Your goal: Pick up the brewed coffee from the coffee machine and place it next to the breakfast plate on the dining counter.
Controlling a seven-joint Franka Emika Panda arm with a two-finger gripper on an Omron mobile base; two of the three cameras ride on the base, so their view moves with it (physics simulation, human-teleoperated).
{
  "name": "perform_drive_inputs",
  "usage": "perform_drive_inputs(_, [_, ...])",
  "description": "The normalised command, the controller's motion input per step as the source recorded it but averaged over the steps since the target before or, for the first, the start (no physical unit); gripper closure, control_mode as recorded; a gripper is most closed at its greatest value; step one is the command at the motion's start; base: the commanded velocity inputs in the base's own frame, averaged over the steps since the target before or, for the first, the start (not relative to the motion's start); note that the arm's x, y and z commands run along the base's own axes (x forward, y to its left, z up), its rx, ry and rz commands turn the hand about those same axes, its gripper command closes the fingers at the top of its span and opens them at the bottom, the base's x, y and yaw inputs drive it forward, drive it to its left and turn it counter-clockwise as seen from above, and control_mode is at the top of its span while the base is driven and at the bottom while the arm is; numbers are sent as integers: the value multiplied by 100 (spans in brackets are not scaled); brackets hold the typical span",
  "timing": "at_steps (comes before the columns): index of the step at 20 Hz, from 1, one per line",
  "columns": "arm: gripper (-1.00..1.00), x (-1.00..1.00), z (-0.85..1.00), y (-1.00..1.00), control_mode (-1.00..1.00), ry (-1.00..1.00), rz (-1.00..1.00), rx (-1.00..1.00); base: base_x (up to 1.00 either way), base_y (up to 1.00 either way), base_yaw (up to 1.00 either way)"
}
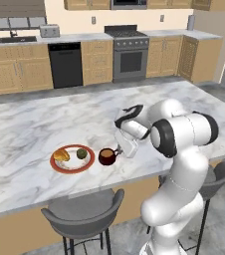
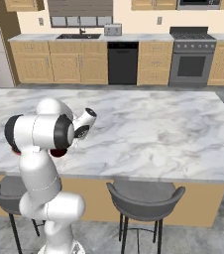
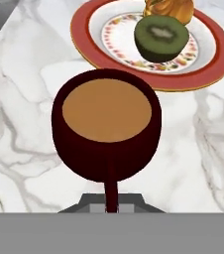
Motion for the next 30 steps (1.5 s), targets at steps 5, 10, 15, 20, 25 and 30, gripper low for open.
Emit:
perform_drive_inputs(5, [-100, 13, -26, 0, -100, 0, 3, 0, 0, 0, 0])
perform_drive_inputs(10, [-100, 0, 0, 0, -100, 0, 2, 0, 0, 0, 0])
perform_drive_inputs(15, [-100, -7, 31, -13, -100, 1, 1, 0, 0, 0, 0])
perform_drive_inputs(20, [-100, -54, 79, -26, -100, -4, 3, 0, 0, 0, 0])
perform_drive_inputs(25, [-100, -72, 100, -27, -100, -9, 2, 0, 0, 0, 0])
perform_drive_inputs(30, [-100, -73, 100, -21, -100, -3, 0, 0, 0, 0, 0])
